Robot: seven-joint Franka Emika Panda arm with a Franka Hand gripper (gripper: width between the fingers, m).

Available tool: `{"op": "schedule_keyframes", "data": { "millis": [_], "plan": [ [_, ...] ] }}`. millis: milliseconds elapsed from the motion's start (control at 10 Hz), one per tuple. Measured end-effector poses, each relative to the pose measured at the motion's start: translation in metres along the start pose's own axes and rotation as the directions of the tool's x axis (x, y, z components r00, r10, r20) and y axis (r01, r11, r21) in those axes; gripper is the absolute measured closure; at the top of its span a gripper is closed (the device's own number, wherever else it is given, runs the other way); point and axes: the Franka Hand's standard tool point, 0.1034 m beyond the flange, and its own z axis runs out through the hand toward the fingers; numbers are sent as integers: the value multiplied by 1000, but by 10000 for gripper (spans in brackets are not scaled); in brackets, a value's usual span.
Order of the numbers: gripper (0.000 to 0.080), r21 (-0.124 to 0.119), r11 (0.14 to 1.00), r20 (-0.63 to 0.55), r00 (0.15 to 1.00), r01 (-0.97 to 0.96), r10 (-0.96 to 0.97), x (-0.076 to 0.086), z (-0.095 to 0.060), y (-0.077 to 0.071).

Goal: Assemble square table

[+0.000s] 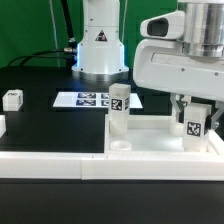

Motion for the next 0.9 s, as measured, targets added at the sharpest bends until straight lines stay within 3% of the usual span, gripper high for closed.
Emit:
{"op": "schedule_keyframes", "data": {
  "millis": [200,400,900],
  "plan": [
    [509,-13,972,10,972,-236,236,0,0,-1],
    [509,-52,900,22,900,-433,435,0,0,-1],
    [509,-50,737,11,737,-674,676,1,1,0]
  ]
}}
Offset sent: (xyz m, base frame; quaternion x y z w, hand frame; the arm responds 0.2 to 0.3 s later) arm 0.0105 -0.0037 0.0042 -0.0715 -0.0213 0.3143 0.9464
